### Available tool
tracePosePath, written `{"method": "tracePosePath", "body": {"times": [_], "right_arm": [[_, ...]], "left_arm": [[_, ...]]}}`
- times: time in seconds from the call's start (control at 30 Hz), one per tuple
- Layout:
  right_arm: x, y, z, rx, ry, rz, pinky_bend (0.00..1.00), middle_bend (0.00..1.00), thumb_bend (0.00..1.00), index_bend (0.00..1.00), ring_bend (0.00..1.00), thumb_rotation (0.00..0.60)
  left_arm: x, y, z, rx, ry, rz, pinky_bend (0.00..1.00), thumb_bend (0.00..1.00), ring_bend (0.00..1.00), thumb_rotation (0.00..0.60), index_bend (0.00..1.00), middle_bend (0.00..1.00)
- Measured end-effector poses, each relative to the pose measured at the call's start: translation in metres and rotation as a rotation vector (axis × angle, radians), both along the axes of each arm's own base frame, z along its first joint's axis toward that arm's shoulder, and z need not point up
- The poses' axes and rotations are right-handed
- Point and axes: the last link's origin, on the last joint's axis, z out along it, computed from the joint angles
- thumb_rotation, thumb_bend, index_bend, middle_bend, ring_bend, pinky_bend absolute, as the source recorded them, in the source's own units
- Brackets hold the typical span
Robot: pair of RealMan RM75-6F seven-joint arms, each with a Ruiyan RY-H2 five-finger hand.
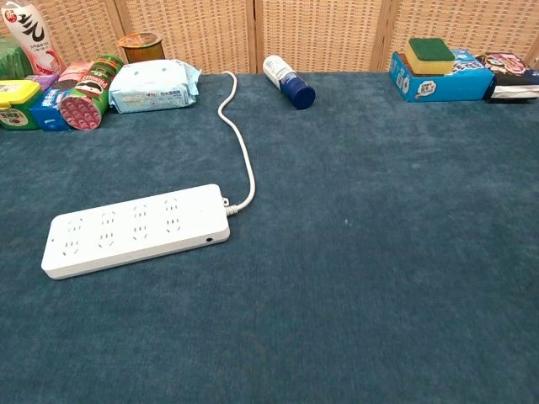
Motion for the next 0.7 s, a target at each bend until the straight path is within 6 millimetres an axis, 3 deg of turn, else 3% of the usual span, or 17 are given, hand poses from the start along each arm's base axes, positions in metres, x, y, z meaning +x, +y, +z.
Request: {"method": "tracePosePath", "body": {"times": [0.43, 0.5, 0.57, 0.63, 0.7], "right_arm": [[0.001, 0.001, -0.001, 0.003, -0.005, 0.003, 0.00, 0.03, 0.00, 0.06, 0.03, 0.600], [0.001, 0.000, -0.001, 0.008, -0.005, 0.001, 0.00, 0.03, 0.00, 0.06, 0.03, 0.600], [0.001, -0.001, -0.003, 0.014, -0.003, -0.001, 0.00, 0.03, 0.00, 0.06, 0.03, 0.600], [0.001, -0.001, -0.004, 0.021, -0.001, -0.001, 0.00, 0.03, 0.00, 0.06, 0.03, 0.600], [0.000, -0.002, -0.006, 0.026, 0.002, -0.004, 0.00, 0.03, 0.00, 0.06, 0.03, 0.600]], "left_arm": [[0.006, 0.003, -0.008, -0.021, -0.005, -0.046, 0.02, 0.18, 0.01, 0.600, 0.00, 0.03], [0.012, 0.005, -0.011, -0.015, -0.026, -0.074, 0.12, 0.19, 0.17, 0.600, 0.00, 0.27], [0.019, 0.010, -0.015, -0.006, -0.049, -0.108, 0.49, 0.22, 0.62, 0.600, 0.00, 0.76], [0.024, 0.014, -0.018, -0.015, -0.067, -0.126, 0.76, 0.25, 0.89, 0.600, 0.00, 0.96], [0.031, 0.020, -0.025, -0.047, -0.082, -0.146, 0.91, 0.28, 0.98, 0.600, 0.00, 1.00]]}}
